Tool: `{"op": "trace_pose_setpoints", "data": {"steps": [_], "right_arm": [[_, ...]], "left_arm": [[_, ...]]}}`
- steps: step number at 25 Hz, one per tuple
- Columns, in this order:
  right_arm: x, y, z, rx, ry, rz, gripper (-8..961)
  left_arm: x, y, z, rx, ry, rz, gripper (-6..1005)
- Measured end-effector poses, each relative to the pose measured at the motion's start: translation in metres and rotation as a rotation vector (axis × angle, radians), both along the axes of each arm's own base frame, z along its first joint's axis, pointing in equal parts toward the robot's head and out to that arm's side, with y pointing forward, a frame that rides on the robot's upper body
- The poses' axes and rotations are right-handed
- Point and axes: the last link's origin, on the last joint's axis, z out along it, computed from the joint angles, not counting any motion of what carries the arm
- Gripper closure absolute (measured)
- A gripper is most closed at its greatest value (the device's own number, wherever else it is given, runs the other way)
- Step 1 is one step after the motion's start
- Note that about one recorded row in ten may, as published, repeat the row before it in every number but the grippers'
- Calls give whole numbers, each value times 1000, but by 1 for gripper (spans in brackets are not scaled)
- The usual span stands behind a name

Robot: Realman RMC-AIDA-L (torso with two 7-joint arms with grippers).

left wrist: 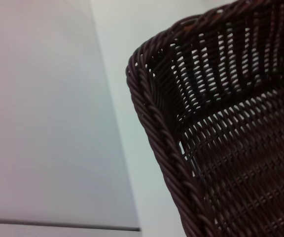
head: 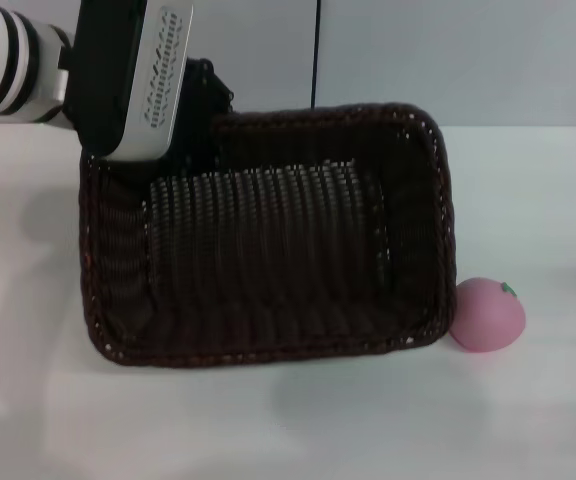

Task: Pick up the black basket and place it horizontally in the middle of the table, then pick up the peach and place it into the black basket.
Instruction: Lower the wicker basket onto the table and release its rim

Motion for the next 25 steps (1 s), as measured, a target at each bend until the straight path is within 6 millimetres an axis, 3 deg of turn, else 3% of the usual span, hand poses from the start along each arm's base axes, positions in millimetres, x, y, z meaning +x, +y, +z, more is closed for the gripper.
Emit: {"op": "trace_pose_setpoints", "data": {"steps": [7, 13, 25], "right_arm": [[-1, 0, -3, -8, 9, 4, 157], [-2, -2, -5, -8, 20, 2, 157], [-2, 0, -5, -10, 21, 3, 157]], "left_arm": [[-9, -13, -12, -70, 52, -3, 738], [-4, -19, -21, -106, 37, -13, 732], [-5, -20, -32, -61, 64, 143, 719]]}}
